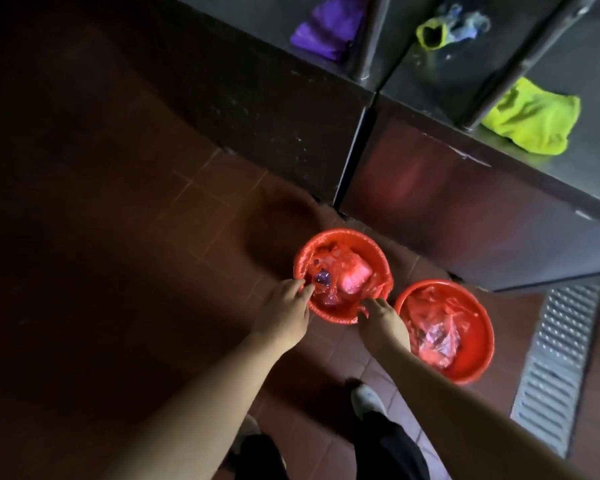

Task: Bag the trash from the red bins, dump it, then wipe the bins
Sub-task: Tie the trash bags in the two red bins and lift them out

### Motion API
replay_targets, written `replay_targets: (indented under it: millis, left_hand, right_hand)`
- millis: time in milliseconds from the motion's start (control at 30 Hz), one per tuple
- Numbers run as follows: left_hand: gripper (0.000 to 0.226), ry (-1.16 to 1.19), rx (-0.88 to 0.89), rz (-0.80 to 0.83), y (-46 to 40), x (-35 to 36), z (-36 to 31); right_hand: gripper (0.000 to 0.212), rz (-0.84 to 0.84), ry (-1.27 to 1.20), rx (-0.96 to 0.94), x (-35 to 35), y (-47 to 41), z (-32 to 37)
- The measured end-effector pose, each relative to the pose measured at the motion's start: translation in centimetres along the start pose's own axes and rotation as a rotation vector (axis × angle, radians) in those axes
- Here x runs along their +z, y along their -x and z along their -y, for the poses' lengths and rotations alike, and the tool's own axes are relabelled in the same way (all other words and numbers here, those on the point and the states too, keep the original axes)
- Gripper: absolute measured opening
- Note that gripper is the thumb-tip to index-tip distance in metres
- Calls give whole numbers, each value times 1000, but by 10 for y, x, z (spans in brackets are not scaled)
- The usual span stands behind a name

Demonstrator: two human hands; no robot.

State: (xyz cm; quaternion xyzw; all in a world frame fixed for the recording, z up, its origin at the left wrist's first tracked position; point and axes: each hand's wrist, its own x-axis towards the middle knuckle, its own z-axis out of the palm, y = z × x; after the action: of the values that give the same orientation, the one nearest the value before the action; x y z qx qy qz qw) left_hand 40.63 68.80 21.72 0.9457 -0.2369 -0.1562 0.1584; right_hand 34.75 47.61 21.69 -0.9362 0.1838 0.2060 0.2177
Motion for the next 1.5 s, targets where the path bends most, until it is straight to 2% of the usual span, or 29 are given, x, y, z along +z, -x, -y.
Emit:
replay_targets:
  millis: [133, 300, 533, 667, 767, 933, 1067, 1200, 1333, 1433, 1500]
  left_hand:
    - [44, -42, 190, 36, -15, -7, 15]
    - [35, -27, 370, 36, -55, 18, 21]
    - [48, -129, 517, 141, -114, 97, 44]
    - [54, -146, 557, 196, -140, 154, 70]
    - [53, -176, 654, 214, -154, 200, 94]
    - [43, -199, 838, 166, -175, 275, 139]
    - [33, -188, 929, 149, -186, 308, 162]
    - [19, -115, 1011, 132, -198, 316, 168]
    - [3, -85, 1055, 139, -202, 310, 167]
    - [10, -79, 1049, 153, -203, 308, 162]
    - [12, -86, 1019, 160, -204, 309, 159]
  right_hand:
    - [35, -73, -34, 83, 11, 17, 5]
    - [37, -114, -38, 123, 39, 1, -12]
    - [51, -42, 3, 138, 115, -49, -51]
    - [50, -44, 25, 142, 170, -79, -64]
    - [47, -19, 27, 146, 217, -100, -66]
    - [46, -111, 57, 134, 286, -135, -69]
    - [35, -226, 101, 89, 327, -146, -81]
    - [25, -336, 126, 26, 338, -152, -88]
    - [14, -353, 147, -3, 335, -153, -89]
    - [10, -360, 150, 3, 331, -153, -85]
    - [17, -353, 143, 13, 325, -154, -81]
